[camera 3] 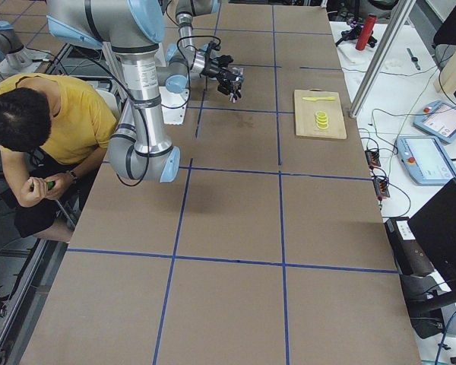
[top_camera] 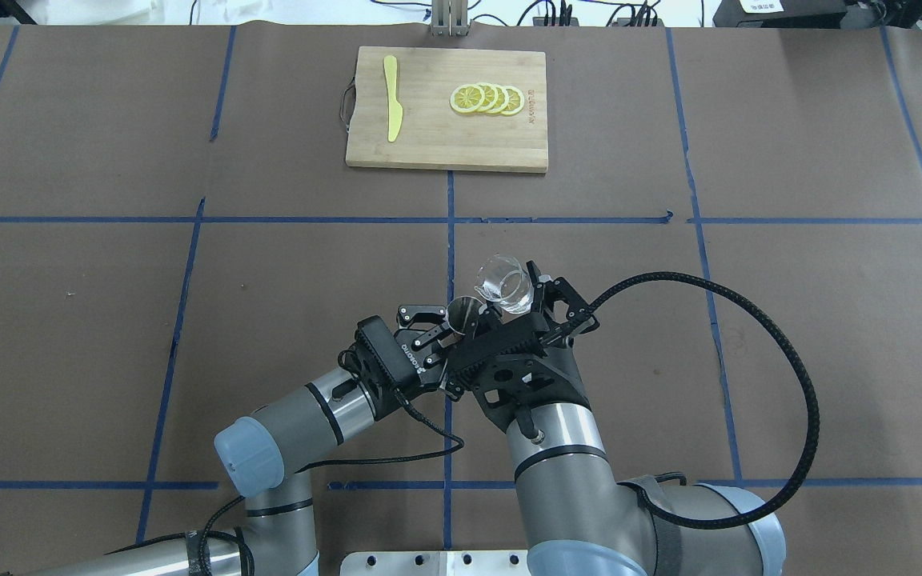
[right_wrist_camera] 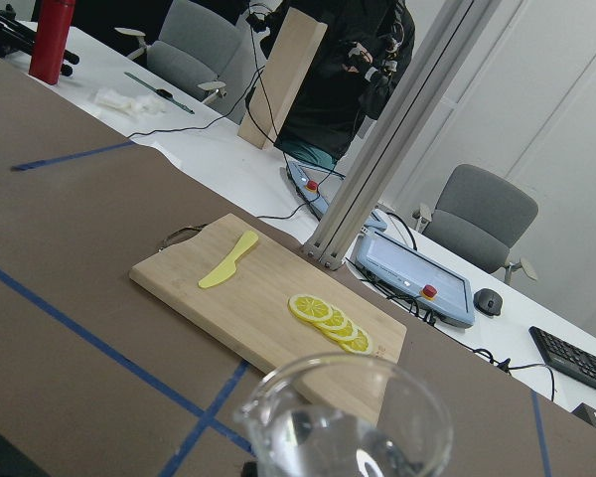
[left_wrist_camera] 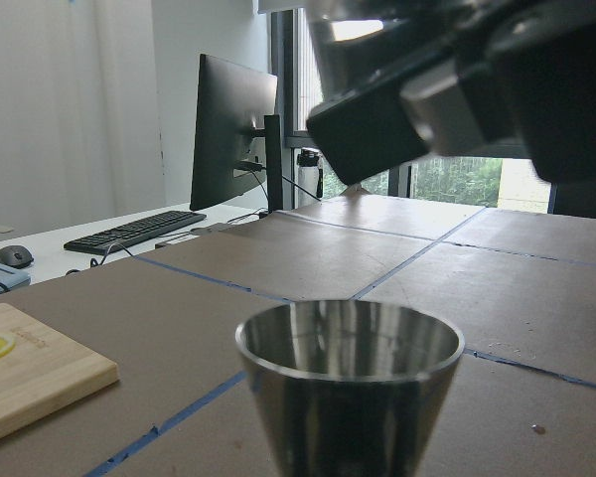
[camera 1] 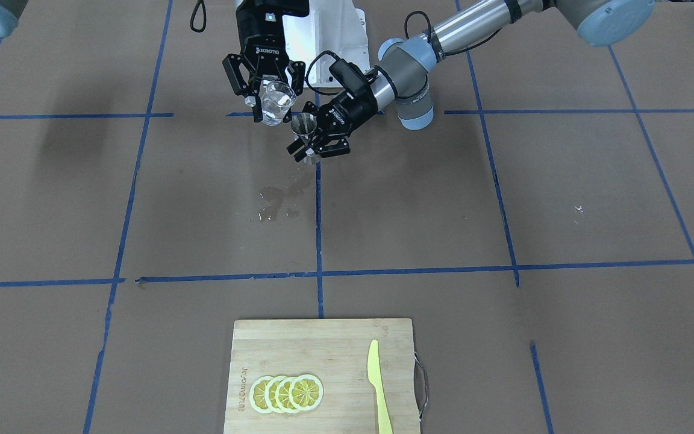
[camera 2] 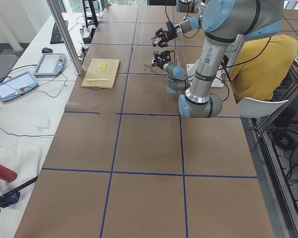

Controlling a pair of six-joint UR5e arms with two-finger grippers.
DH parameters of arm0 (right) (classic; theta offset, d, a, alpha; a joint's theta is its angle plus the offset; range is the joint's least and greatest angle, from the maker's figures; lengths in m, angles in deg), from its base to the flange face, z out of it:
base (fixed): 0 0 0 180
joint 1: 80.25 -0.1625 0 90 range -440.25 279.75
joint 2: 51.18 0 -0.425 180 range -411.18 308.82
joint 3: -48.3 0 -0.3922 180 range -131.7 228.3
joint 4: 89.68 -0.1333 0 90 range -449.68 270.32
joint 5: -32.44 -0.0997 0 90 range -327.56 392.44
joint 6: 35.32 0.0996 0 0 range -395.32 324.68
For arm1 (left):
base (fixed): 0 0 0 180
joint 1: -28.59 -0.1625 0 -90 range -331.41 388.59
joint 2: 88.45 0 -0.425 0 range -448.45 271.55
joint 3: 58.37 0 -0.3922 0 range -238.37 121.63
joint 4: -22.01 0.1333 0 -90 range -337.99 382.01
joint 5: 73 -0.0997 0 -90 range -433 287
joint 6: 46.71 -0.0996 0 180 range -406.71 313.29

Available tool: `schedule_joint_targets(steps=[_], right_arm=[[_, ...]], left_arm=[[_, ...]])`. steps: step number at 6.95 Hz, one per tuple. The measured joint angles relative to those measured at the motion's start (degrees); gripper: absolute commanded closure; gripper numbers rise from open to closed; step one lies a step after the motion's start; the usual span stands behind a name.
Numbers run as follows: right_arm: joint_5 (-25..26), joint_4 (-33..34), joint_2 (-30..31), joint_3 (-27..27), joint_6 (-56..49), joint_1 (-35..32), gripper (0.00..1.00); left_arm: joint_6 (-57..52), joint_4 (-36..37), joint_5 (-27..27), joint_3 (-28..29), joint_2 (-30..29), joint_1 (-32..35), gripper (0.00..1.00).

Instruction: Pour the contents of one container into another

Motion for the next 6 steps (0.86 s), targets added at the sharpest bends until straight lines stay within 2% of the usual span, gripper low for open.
schedule_joint_targets(steps=[6], right_arm=[[0.22, 0.39, -0.1, -0.03, -5.31, 0.2, 1.0]], left_arm=[[0.0, 0.0, -0.09, 0.03, -0.06, -0.01, 1.0]])
